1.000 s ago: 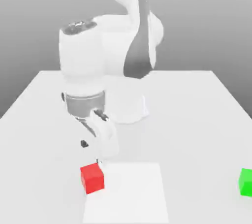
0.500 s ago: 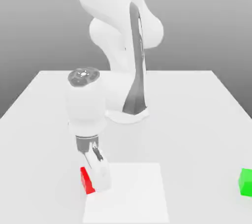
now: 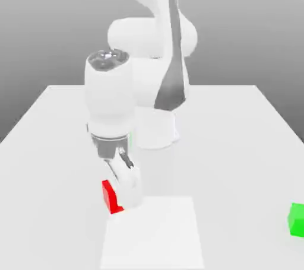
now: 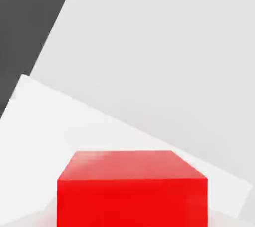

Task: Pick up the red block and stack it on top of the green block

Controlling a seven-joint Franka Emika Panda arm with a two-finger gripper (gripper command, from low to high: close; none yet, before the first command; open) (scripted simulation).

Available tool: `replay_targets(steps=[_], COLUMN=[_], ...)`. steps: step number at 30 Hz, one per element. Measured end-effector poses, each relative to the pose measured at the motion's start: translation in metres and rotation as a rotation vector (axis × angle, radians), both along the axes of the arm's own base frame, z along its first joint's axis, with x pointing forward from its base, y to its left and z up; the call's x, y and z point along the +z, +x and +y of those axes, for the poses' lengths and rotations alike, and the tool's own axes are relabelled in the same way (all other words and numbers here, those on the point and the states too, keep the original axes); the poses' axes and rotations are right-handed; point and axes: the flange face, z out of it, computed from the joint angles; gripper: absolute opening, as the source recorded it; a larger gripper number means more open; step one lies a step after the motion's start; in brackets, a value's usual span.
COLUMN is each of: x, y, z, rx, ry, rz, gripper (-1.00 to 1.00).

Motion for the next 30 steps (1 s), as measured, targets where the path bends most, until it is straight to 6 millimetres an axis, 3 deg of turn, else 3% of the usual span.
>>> replay_targets(steps=[6, 11, 16, 22, 26, 27, 30], x=[0.007, 0.012, 0.018, 0.03, -0.012, -0.025, -0.025], y=[0.024, 0.03, 0.02, -0.015, -0.021, -0.022, -0.022], z=[0.087, 0.165, 0.249, 0.35, 0.366, 0.367, 0.367], rx=[-0.026, -0.054, -0.077, -0.104, -0.11, -0.109, -0.109], ry=[-0.013, -0.016, -0.009, 0.01, 0.014, 0.015, 0.015], rz=[-0.001, -0.003, -0.005, -0.003, -0.002, -0.002, -0.002], gripper=[-1.0, -1.0, -1.0, -1.0, -1.0, 1.0, 1.0])
